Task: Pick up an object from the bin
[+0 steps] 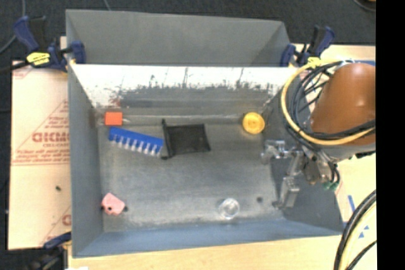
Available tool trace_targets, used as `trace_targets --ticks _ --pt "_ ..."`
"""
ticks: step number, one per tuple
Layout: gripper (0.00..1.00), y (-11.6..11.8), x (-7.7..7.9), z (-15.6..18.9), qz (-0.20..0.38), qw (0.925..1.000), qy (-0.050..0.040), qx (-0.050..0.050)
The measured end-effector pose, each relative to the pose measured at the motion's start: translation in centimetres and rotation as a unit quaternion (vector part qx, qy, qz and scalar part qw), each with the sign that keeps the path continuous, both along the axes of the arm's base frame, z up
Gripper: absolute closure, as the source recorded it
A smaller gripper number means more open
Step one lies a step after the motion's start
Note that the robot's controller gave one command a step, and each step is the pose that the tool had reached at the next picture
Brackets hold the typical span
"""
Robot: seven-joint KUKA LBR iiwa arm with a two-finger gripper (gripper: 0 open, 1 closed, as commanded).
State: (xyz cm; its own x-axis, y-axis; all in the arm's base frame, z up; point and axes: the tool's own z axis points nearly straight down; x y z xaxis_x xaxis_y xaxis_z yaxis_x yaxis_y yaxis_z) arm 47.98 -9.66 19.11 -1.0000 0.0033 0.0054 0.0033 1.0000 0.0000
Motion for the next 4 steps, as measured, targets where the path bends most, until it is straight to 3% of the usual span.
trace_targets --ticks 1,2,3,4 --pt "0.0 0.0 0.2 0.4 0.002 1.0 -0.0043 -0.001" --pt "0.0 3.6 2.3 -6.0 -0.069 0.9976 -0.0024 0.0" --pt "0.0 2.1 8.9 -4.8 0.079 0.9968 -0.0055 -0.001" --pt "0.0 4.4 8.3 -6.4 -0.111 0.9938 -0.0046 -0.001"
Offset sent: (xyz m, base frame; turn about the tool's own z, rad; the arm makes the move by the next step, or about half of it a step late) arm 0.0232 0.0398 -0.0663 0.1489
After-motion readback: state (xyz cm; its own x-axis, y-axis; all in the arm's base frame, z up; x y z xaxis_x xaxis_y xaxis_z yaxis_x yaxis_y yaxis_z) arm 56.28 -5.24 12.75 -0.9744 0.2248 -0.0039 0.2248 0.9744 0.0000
